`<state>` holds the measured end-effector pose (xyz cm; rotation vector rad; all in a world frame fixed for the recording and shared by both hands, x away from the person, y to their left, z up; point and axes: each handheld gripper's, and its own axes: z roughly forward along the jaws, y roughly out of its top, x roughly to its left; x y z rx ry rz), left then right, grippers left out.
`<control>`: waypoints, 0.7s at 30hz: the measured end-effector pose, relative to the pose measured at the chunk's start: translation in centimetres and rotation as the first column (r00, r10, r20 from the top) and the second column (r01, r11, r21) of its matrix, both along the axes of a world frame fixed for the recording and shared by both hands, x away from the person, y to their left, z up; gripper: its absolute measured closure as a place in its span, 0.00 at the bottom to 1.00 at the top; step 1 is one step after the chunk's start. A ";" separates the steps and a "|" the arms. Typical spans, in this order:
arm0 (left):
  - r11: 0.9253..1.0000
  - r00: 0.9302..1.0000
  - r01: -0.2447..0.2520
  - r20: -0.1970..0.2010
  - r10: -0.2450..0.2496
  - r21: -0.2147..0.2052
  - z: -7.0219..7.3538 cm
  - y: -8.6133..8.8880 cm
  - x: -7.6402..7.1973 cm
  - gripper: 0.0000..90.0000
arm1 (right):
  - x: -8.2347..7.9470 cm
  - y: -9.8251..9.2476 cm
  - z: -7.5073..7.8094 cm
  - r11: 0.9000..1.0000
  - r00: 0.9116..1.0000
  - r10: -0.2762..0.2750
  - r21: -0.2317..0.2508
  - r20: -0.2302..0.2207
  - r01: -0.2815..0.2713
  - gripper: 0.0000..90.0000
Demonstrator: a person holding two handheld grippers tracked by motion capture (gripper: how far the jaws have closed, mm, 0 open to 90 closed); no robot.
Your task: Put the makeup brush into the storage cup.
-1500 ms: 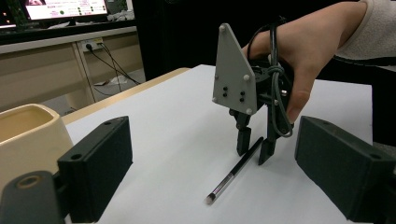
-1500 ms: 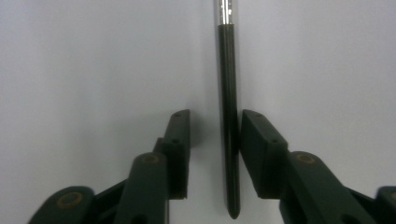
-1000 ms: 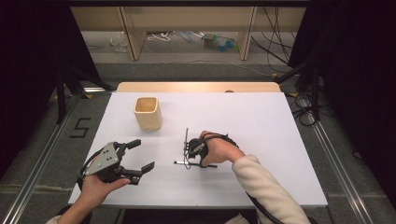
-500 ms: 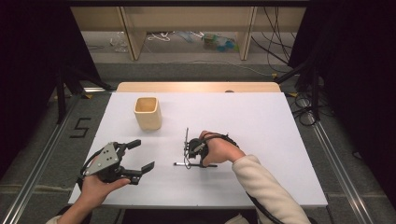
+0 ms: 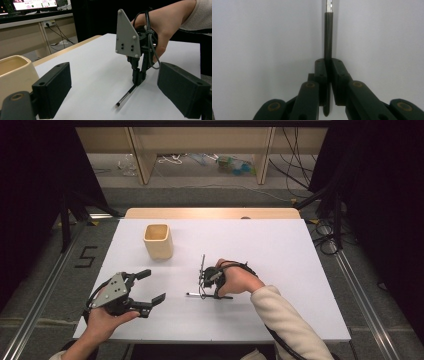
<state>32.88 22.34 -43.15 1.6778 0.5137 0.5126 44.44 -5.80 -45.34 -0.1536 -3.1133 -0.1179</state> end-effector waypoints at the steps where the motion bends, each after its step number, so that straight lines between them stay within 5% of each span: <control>1: 1.000 1.000 -0.001 0.001 0.001 0.000 0.0 0.0 0.0 0.13 | 0.0 0.0 0.1 1.000 1.000 -0.009 0.004 -0.003 0.009 0.94; 4: 1.000 1.000 0.003 -0.001 -0.003 -0.005 0.0 0.1 0.1 0.13 | 0.4 -0.2 0.3 0.997 0.999 0.035 0.065 0.013 -0.036 0.94; 8: 1.000 1.000 0.005 -0.002 -0.005 -0.005 0.0 0.0 0.0 0.13 | 0.3 -0.5 1.0 0.995 1.000 -0.011 0.098 -0.005 0.012 0.94; 17: 1.000 1.000 0.006 0.003 -0.006 -0.006 0.1 0.1 0.0 0.14 | 0.6 -1.1 1.8 0.987 1.000 -0.027 0.161 0.007 0.026 0.94; 21: 1.000 1.000 0.002 0.004 -0.002 -0.009 0.1 0.1 0.0 0.14 | 0.3 -1.2 2.1 0.975 0.997 -0.076 0.207 -0.005 0.075 0.94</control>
